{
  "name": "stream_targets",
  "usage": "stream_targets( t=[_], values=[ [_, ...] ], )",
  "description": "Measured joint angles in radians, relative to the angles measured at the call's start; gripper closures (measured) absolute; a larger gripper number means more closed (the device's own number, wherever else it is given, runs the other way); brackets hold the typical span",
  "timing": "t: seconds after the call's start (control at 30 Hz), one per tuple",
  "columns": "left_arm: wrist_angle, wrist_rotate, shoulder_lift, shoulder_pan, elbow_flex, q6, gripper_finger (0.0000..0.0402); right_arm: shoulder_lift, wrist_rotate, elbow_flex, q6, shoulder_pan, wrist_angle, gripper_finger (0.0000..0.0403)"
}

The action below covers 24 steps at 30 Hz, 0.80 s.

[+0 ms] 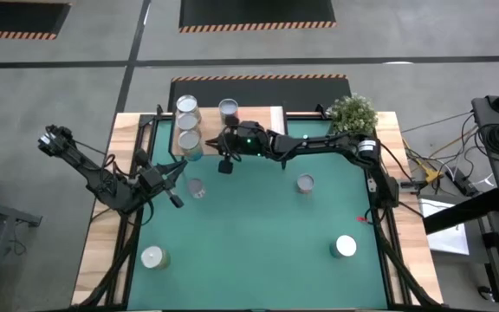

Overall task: Pick and place cans onto a shelf
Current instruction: Put the canned tomatoes on the shelf

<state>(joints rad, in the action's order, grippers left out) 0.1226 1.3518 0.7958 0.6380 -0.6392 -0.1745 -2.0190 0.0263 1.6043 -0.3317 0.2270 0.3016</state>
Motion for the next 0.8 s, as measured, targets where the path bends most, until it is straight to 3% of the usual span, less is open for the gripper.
stream_targets(
  t=[0.27,0.57,0.8],
  values=[
    [0.000,0.000,0.000,0.000,0.000,0.000,0.0402,-0.034,0.019,0.024,0.007,0.000,0.105,0.0390],
    [0.004,0.000,-0.001,0.000,0.000,0.000,0.0402,-0.027,0.034,0.061,0.009,-0.002,-0.045,0.0390],
    [0.004,0.000,-0.003,0.000,0.000,0.000,0.0402,-0.059,0.034,0.061,0.024,-0.004,0.086,0.0390]
  ],
)
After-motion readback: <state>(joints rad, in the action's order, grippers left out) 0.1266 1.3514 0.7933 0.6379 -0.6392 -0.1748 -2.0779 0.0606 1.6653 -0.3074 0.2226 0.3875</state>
